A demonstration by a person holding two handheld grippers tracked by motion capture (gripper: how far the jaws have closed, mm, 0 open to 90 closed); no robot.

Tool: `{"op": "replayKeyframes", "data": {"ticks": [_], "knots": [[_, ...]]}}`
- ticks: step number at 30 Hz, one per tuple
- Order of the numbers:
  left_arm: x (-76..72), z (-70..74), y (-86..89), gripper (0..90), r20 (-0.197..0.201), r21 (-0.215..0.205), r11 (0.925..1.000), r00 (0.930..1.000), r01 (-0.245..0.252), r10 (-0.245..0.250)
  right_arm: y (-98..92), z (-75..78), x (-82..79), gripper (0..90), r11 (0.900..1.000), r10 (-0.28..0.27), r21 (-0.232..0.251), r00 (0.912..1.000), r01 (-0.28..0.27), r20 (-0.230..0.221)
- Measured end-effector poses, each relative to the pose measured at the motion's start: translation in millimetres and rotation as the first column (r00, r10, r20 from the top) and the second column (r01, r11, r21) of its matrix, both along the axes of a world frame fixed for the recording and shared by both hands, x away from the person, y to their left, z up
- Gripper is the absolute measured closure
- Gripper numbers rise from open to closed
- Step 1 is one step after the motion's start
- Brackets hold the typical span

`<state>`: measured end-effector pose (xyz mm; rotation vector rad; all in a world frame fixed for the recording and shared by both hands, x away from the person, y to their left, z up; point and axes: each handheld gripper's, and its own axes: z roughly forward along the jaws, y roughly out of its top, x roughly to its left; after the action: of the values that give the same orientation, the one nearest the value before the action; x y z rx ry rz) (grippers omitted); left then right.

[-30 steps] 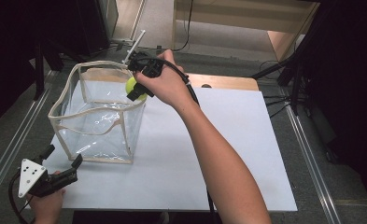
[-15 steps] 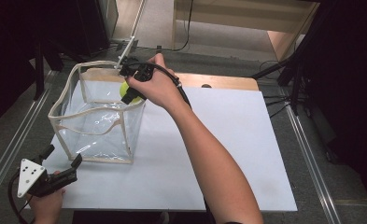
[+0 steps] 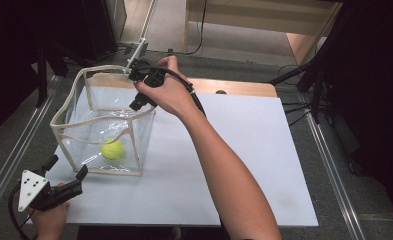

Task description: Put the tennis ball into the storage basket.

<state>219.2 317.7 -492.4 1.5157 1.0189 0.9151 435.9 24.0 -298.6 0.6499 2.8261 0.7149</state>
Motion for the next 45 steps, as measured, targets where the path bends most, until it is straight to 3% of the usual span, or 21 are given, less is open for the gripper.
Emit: {"op": "replayKeyframes", "data": {"ticks": [5,8,25,35,45], "knots": [[0.2,-0.1,-0.1,6.9,0.0,0.005,1.0,1.0,0.002,-0.002,-13.1,3.4,-3.9,8.4,1.0,-0.014,0.027,0.9998,0.014,0.012],[0.3,-0.3,-0.5,6.9,0.002,0.006,1.0,1.0,0.0,0.0,-20.7,2.8,-6.1,0.0,1.0,-0.024,0.021,0.9997,0.024,0.004],[1.1,-0.3,-1.3,6.9,0.002,0.014,0.9999,1.0,0.0,0.0,-53.9,-10.1,-28.9,0.0,0.998,-0.054,0.03,0.9985,0.054,0.002],[0.8,-0.3,-1.7,6.9,-0.002,0.014,0.9999,1.0,0.001,-0.001,-66.5,-36.7,-46.1,0.0,0.996,-0.065,0.056,0.9977,0.064,0.016],[0.6,-0.3,-1.6,6.9,-0.003,0.021,0.9998,1.0,0.002,-0.002,-82.5,-68.3,-62.4,0.0,0.99,-0.094,0.112,0.9953,0.091,0.025]]}}
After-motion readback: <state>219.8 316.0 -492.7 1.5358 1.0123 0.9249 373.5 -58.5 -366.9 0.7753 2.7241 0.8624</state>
